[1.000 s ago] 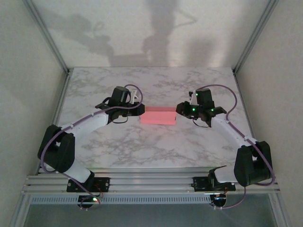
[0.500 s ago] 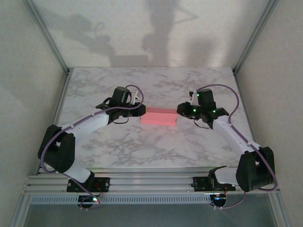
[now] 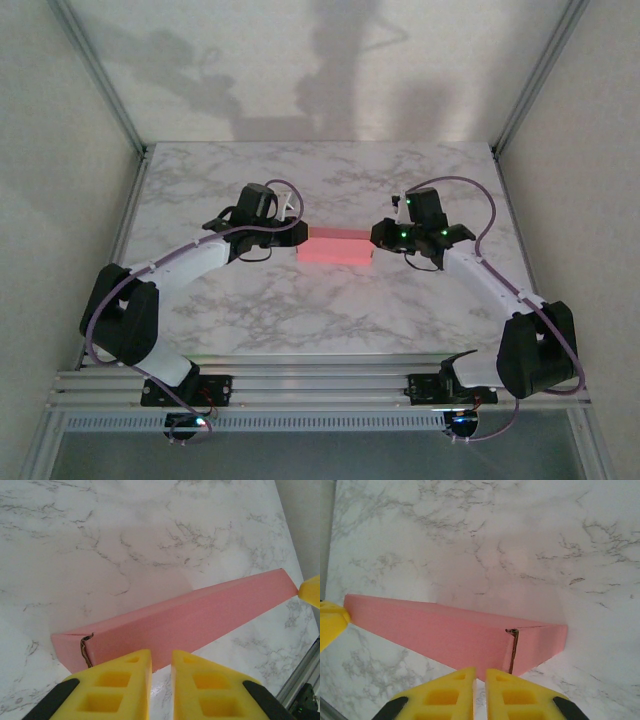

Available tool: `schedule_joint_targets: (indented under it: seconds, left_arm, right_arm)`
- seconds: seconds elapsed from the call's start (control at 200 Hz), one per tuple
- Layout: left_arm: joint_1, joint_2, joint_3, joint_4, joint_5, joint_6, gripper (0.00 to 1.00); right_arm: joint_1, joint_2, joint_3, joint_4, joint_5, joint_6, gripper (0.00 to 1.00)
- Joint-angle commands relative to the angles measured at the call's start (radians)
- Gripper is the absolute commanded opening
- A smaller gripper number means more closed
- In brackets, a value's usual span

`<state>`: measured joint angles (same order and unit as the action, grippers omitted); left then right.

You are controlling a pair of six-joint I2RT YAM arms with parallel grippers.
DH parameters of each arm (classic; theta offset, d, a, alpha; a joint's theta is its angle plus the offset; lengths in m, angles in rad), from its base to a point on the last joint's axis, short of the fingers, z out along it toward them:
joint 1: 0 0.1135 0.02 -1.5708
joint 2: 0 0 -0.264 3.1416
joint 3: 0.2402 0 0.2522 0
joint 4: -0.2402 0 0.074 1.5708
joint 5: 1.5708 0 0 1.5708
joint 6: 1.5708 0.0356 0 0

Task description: Fold the paper box

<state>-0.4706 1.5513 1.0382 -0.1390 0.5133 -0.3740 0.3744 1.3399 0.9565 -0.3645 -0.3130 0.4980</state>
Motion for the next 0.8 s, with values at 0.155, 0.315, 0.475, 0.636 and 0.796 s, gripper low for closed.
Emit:
schedule_joint_targets:
  seconds: [0.155, 0.315, 0.475, 0.636, 0.796]
  left_arm:
    - [-0.005, -0.002, -0.017, -0.042, 0.0, -0.002, 0.19]
    - [-0.005, -0.002, -0.019, -0.042, 0.002, -0.002, 0.19]
    - [-0.005, -0.003, -0.018, -0.041, 0.003, 0.0, 0.19]
    - [-0.005, -0.004, -0.02, -0.042, 0.003, -0.003, 0.19]
    - [-0.005, -0.003, -0.021, -0.042, 0.003, -0.003, 0.19]
  right_arm:
    - [0.008, -0.029, 0.021, -0.001, 0.009, -0.032, 0.13]
    - [0.008, -0.04, 0.033, -0.014, 0.049, -0.029, 0.13]
    - [0.008, -0.015, 0.049, -0.045, 0.082, -0.026, 0.13]
    - [0.012, 0.007, 0.051, -0.033, 0.075, -0.024, 0.14]
    - [0.015, 0.027, 0.061, -0.03, 0.071, -0.027, 0.13]
